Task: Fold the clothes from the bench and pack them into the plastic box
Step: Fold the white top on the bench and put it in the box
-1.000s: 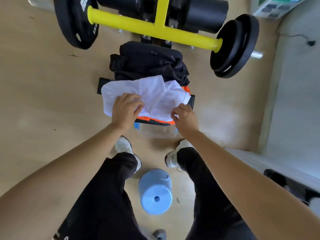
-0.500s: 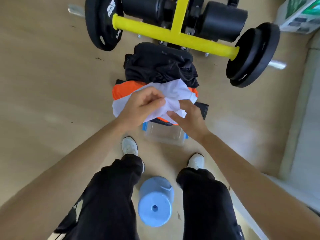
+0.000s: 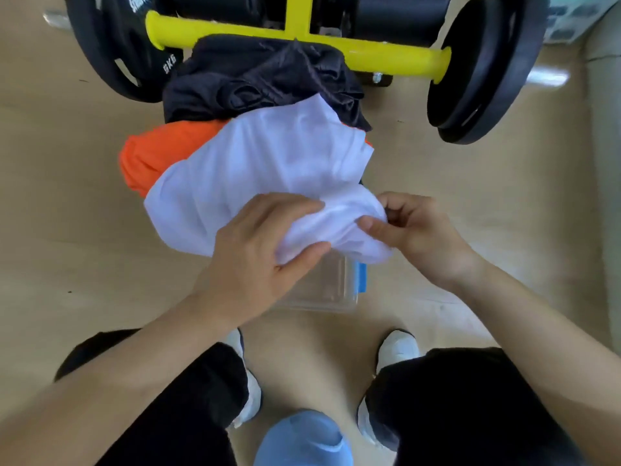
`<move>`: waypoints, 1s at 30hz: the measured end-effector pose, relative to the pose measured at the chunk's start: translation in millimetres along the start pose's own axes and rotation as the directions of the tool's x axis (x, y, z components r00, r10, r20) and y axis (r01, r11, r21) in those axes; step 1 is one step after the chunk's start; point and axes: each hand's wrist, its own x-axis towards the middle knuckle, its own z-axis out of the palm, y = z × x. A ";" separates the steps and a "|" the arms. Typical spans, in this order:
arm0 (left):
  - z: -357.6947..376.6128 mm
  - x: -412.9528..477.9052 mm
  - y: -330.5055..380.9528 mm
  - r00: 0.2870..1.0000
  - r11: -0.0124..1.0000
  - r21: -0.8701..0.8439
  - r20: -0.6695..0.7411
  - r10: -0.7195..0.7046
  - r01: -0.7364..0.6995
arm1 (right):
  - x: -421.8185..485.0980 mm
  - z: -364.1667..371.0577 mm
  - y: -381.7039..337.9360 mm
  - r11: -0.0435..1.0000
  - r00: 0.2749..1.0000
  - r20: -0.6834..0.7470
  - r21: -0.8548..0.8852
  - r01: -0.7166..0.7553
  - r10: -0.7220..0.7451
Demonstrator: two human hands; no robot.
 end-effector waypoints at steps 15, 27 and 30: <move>59.5 -24.2 17.1 0.998 0.996 -0.073 0.022 0.053 -0.051 | -49.9 10.6 27.7 0.942 0.993 -0.114 0.330 0.060 -0.023; 3.9 -39.6 63.1 0.913 0.566 -0.718 0.284 -0.294 0.406 | -112.2 37.9 -1.8 0.765 0.811 -0.046 -0.368 0.529 -0.583; -11.5 -35.9 70.0 0.905 0.629 -0.650 0.315 -0.287 0.426 | -115.0 49.8 -10.8 0.712 0.726 -0.134 -0.379 0.591 -0.674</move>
